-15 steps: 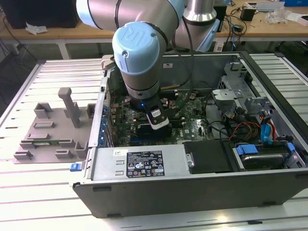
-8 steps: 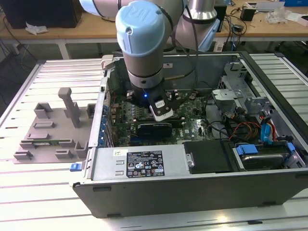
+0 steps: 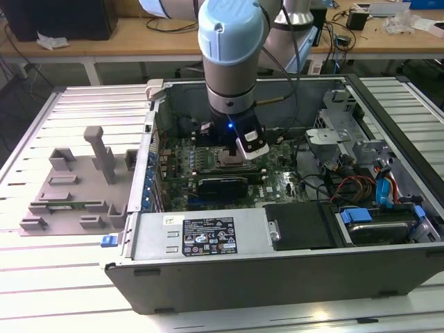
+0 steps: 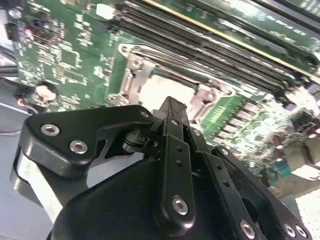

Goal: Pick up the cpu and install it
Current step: 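Install the second cpu locking lever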

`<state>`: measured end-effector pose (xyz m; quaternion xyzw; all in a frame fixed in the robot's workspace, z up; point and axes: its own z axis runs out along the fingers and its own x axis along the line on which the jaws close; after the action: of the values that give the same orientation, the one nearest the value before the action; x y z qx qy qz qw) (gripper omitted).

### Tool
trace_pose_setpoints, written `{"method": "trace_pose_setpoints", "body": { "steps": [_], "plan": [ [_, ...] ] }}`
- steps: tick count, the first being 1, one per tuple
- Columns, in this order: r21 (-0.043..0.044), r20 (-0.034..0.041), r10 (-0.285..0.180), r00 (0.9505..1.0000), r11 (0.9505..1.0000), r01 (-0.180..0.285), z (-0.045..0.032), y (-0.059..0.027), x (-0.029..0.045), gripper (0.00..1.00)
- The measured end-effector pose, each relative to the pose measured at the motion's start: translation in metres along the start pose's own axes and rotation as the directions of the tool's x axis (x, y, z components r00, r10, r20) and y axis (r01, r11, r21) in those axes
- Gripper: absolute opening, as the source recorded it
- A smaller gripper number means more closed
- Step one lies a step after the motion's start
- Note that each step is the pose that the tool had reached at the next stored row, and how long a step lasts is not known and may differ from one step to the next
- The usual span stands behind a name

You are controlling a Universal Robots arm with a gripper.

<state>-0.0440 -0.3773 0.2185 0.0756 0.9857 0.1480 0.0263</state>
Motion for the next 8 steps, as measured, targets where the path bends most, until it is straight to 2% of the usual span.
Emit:
{"method": "trace_pose_setpoints", "body": {
  "steps": [1, 8],
  "plan": [
    [0.0047, 0.0005, 0.0, 1.0, 1.0, 0.0, 0.0007, 0.002, -0.002, 0.11],
    [0.0052, 0.0005, 0.0, 1.0, 1.0, 0.0, 0.0007, 0.0022, -0.0022, 0.11]
  ]
}}
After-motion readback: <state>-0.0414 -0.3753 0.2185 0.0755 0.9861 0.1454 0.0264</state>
